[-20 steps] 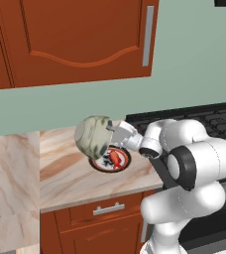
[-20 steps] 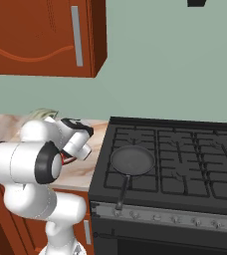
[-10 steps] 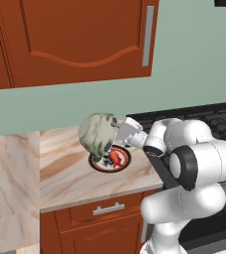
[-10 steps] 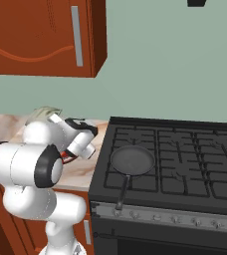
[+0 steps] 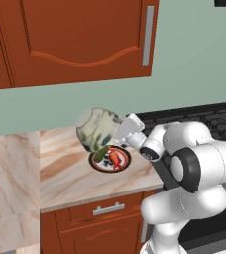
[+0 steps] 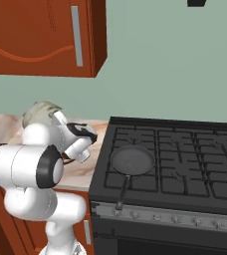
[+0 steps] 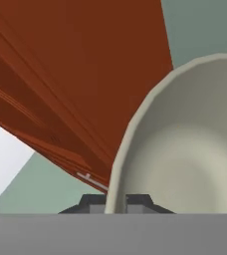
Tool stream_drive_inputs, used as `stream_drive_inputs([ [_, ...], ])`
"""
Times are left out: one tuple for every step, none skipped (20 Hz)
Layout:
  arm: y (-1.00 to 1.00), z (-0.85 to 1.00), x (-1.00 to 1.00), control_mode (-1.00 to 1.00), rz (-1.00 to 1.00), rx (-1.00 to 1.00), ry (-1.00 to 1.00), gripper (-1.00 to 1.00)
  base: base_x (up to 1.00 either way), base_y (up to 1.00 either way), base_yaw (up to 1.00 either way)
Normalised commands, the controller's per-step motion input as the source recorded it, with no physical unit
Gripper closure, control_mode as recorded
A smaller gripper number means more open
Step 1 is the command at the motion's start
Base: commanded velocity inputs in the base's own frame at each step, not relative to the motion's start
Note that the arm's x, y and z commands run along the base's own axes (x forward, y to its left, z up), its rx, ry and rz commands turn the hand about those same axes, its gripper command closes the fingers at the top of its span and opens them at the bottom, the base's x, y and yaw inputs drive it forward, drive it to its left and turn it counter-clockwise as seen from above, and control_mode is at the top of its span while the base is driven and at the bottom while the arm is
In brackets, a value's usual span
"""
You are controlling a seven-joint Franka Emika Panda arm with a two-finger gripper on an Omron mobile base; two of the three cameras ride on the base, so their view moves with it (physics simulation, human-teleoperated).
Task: Place the fish on the plate and place the cucumber on the same plate.
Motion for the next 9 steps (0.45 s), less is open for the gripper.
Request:
stream_drive_inputs([
  [-0.06, 0.22, 0.0, -1.0, 0.0, 0.06, 0.02, 1.0, 0.0, 0.0, 0.0],
  [-0.05, 0.21, 0.0, -1.0, 0.0, 0.03, 0.02, 1.0, 0.0, 0.0, 0.0],
  [-0.02, 0.21, 0.0, -1.0, 0.0, 0.0, 0.02, 1.0, 0.0, 0.0, 0.0],
  [0.0, 0.2, -0.02, -1.0, 0.0, -0.01, 0.02, 1.0, 0.0, 0.0, 0.0],
  [0.0, 0.2, -0.04, -1.0, 0.0, -0.1, 0.02, 1.0, 0.0, 0.0, 0.0],
  [0.0, 0.17, -0.06, -1.0, 0.0, -0.18, 0.04, 1.0, 0.0, 0.0, 0.0],
  [0.01, 0.14, -0.05, -1.0, 0.0, -0.23, 0.07, 1.0, 0.0, 0.0, 0.0],
  [0.05, 0.13, -0.08, -1.0, 0.02, -0.27, 0.05, 1.0, 0.0, 0.0, 0.0],
  [0.01, 0.13, -0.08, -1.0, 0.02, -0.28, 0.04, 1.0, 0.0, 0.0, 0.0],
])
